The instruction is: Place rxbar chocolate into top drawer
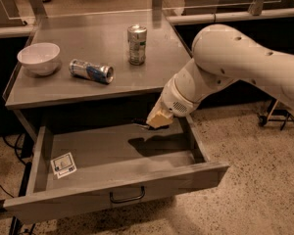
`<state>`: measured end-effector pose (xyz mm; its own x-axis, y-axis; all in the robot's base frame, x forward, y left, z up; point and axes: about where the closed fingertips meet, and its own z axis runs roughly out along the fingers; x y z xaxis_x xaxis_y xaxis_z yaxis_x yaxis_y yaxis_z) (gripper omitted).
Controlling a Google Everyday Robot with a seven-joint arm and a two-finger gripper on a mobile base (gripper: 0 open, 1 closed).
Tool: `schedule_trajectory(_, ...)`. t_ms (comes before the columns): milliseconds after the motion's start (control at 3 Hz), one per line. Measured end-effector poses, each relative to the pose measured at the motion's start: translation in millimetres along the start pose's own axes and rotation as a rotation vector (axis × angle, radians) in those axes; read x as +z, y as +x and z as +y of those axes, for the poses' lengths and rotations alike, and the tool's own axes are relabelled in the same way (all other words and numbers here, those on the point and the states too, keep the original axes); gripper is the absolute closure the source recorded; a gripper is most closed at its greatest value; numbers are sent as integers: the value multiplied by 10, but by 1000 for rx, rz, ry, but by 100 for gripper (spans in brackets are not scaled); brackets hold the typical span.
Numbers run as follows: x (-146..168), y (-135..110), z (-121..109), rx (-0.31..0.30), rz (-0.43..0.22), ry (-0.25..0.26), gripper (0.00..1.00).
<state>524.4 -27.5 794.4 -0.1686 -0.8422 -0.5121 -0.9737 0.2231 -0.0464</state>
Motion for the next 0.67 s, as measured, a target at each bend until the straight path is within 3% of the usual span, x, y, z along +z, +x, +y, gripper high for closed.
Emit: schedule_trajectory(667, 540, 86, 111, 5, -2, -50, 100)
